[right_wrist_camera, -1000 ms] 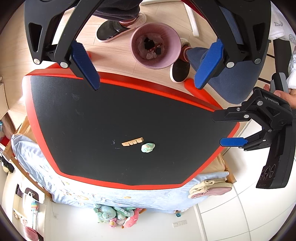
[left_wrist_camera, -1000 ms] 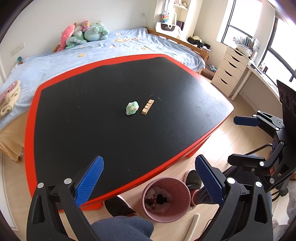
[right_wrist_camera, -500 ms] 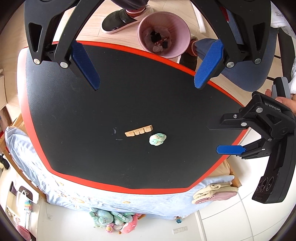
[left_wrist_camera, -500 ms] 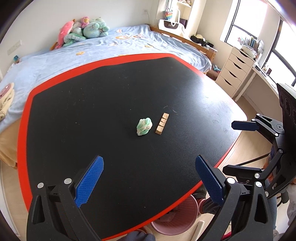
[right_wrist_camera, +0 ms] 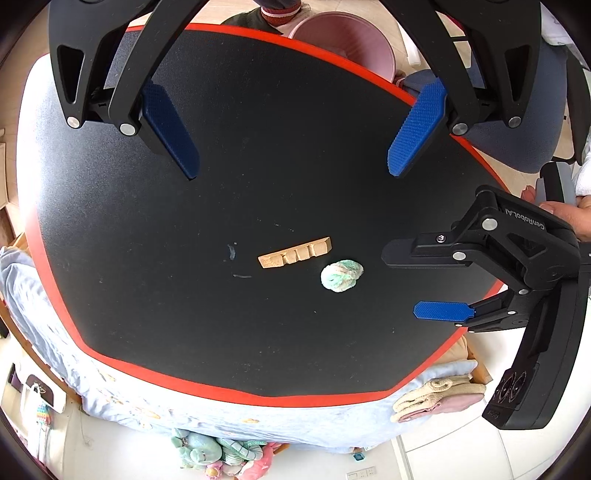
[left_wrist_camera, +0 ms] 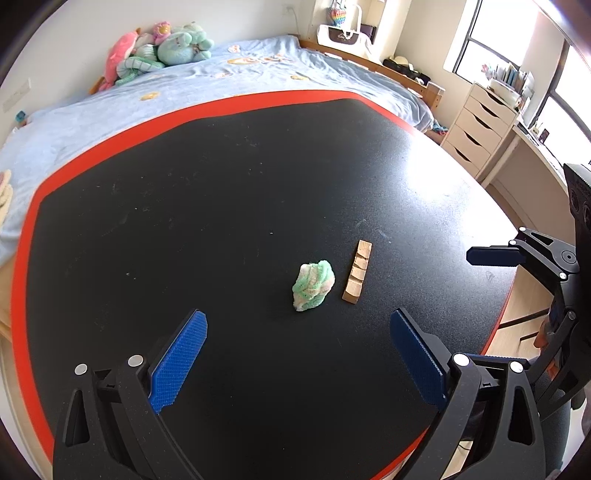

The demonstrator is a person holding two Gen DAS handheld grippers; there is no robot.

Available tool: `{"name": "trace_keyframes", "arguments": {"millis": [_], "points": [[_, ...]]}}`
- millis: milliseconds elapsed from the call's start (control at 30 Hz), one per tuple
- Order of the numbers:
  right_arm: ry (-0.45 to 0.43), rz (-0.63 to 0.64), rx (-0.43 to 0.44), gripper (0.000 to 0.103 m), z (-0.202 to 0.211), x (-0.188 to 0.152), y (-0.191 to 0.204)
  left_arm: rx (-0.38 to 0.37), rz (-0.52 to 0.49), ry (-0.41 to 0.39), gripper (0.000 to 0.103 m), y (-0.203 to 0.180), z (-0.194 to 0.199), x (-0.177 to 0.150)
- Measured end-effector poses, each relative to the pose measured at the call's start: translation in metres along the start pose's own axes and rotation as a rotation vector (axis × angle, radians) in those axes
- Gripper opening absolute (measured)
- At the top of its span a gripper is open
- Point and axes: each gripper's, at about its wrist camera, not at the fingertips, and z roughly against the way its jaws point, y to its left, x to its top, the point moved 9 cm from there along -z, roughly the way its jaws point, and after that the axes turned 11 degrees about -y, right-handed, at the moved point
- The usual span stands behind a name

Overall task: Collect trash
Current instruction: 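Grasp the green cloth with the left tool while the right tool grasps the notched wooden piece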

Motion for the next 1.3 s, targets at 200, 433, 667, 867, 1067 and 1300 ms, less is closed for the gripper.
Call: {"name": "trace_keyframes", "arguments": {"millis": [200, 433, 667, 867, 1067, 1300], "points": [[0.011, 0.008, 0.006, 0.1, -0.011, 0.003, -0.005, -0.009, -0.003, 0.009, 0.095, 0.002, -0.016, 0.002], [0.022, 0.016, 0.007, 0.1, -0.019, 0.004, -0.011, -0.017, -0.004, 0.026, 0.081, 0.001, -0.028, -0.002], [0.023, 0.048, 0.0, 0.1, -0.03, 0.011, -0.017, -0.012, -0.016, 0.016, 0.068, 0.0, -0.033, 0.002], [0.021, 0.069, -0.007, 0.1, -0.04, 0.015, -0.022, 0.009, -0.029, 0.012, 0.041, 0.002, -0.034, 0.006], [0.017, 0.083, -0.009, 0.1, -0.051, 0.019, -0.024, 0.028, -0.027, 0.016, 0.022, 0.009, -0.034, 0.008], [0.01, 0.108, -0.016, 0.1, -0.062, 0.023, -0.027, 0.04, -0.014, 0.002, 0.022, 0.017, -0.031, 0.008]]}}
